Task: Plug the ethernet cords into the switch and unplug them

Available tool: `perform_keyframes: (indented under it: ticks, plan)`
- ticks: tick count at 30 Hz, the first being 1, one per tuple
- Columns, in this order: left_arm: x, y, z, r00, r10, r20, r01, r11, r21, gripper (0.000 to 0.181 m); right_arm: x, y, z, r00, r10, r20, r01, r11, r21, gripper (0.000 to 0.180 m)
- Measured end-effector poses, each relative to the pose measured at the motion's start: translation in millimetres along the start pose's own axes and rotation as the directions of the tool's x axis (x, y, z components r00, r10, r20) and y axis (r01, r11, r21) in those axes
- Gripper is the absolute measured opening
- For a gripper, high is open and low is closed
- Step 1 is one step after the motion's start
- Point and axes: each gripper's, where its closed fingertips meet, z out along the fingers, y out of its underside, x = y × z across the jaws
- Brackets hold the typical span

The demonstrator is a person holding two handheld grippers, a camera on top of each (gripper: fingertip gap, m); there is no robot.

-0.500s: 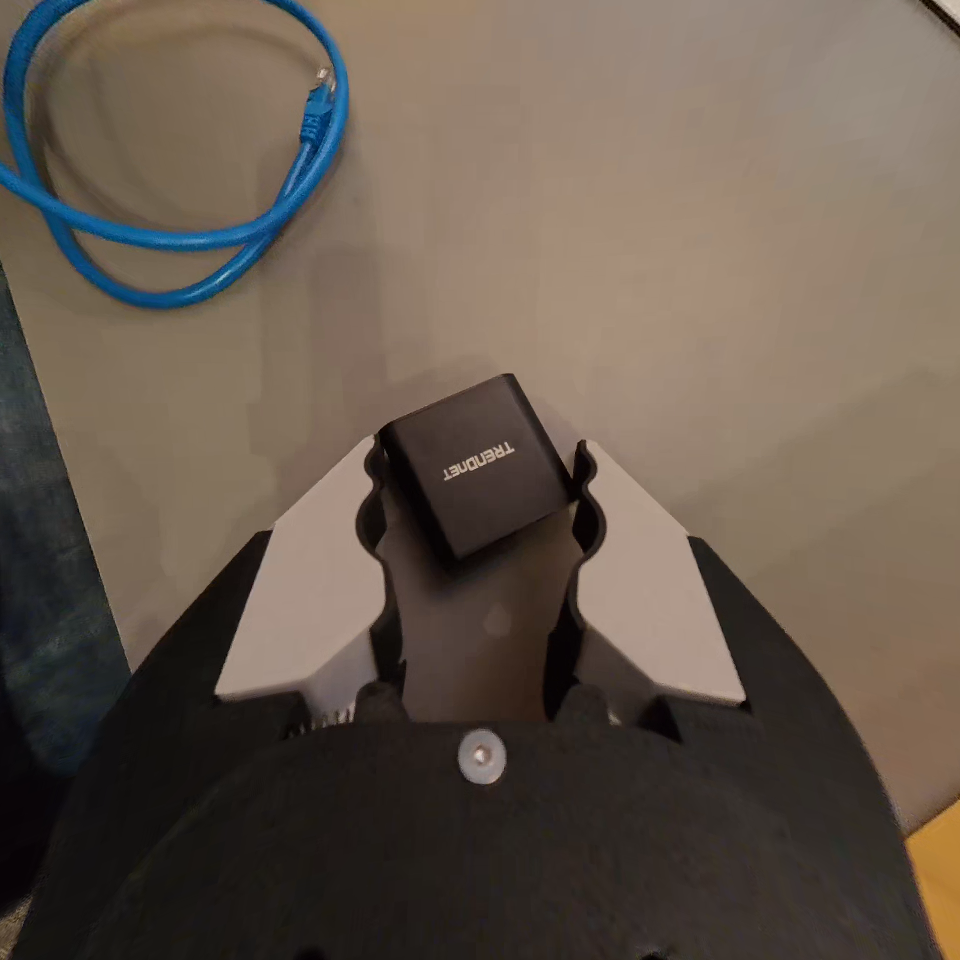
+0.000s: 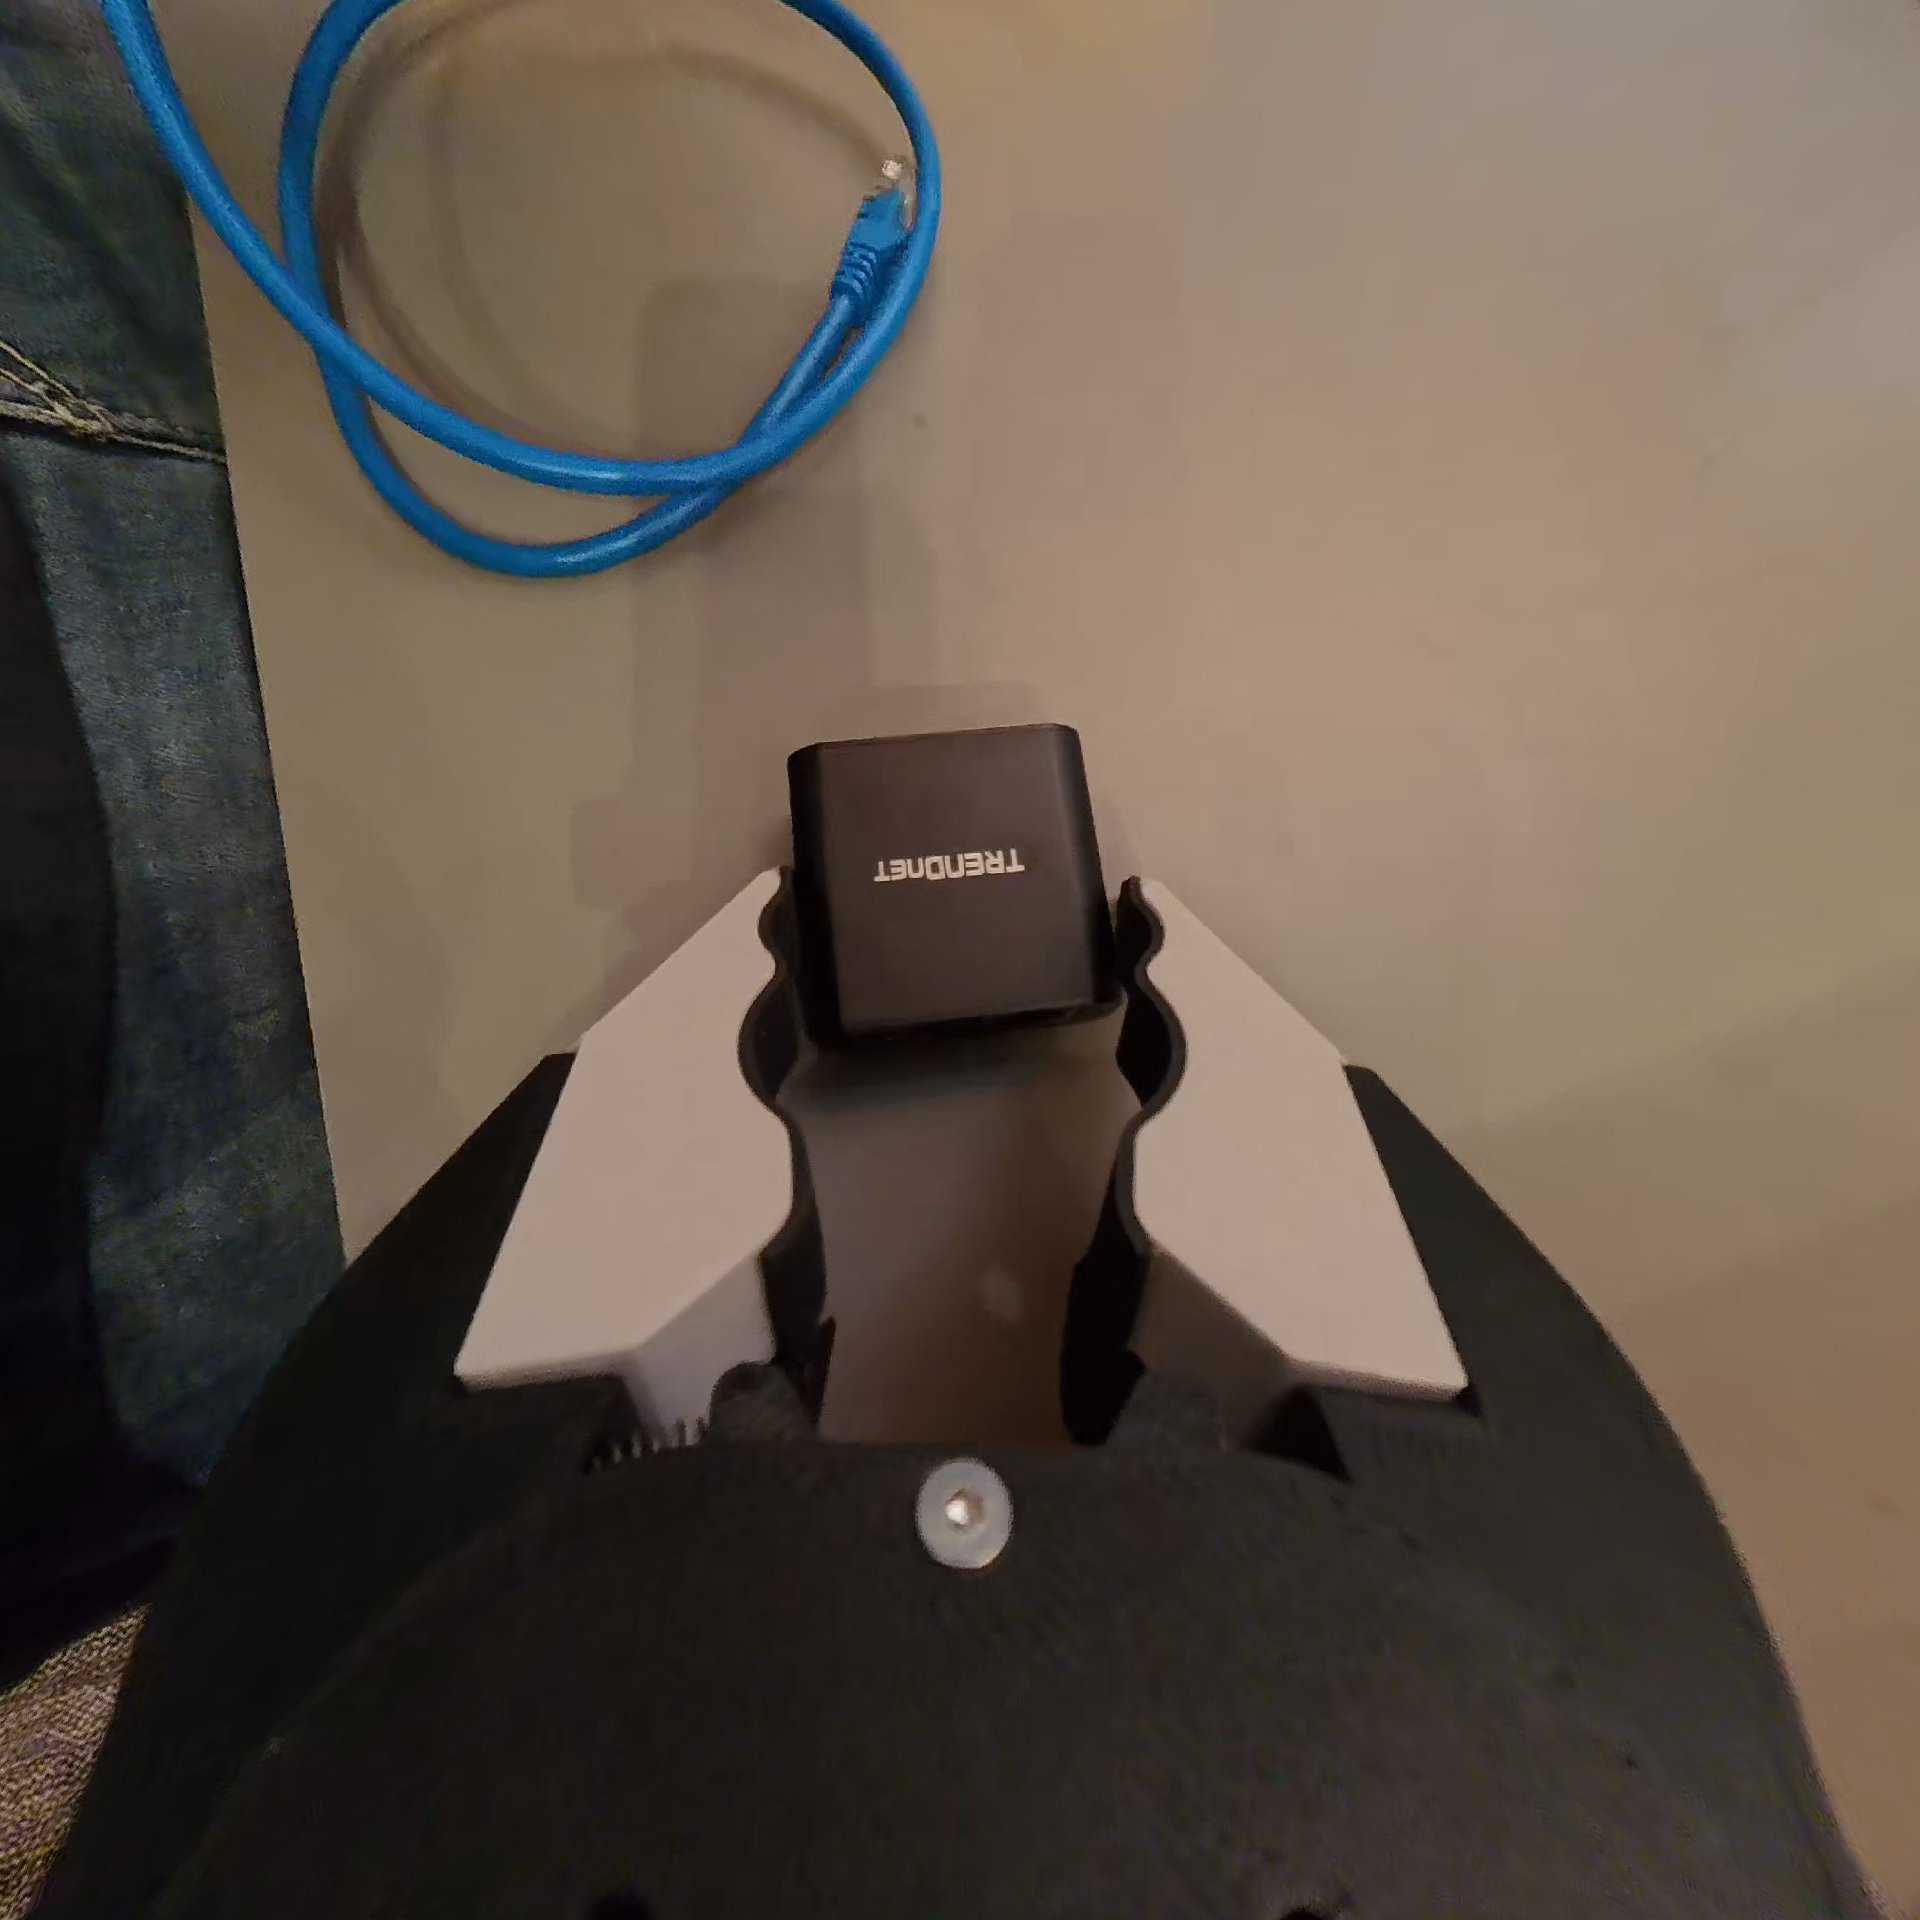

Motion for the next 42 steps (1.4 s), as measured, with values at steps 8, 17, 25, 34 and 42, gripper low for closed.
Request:
perform_keyframes:
  ticks: [8,17,25,34,42]
  plan:
    - [1,2,-1,1.0,-0.008,-0.018,0.008,1.0,-0.008,0.012,-3,-26,0,0.999,0.016,0.046,-0.022,0.992,0.128,0.059]
    - [7,5,-3,0.999,-0.005,-0.054,0.003,0.999,-0.038,0.012,1,-89,-9,0.969,-0.011,0.245,-0.094,0.906,0.413,0.06]
    - [9,-1,-1,0.999,-0.002,-0.051,0.0,0.999,-0.039,0.012,0,-108,-11,0.944,-0.079,0.32,-0.092,0.87,0.484,0.059]
    - [10,3,5,0.999,0.018,-0.038,-0.022,0.995,-0.093,0.012,-2,-108,0,0.95,-0.135,0.28,0.0,0.901,0.434,0.059]
    - [9,6,5,0.999,0.041,-0.023,-0.043,0.991,-0.13,0.011,-1,-106,4,0.957,-0.173,0.234,0.073,0.921,0.382,0.059]
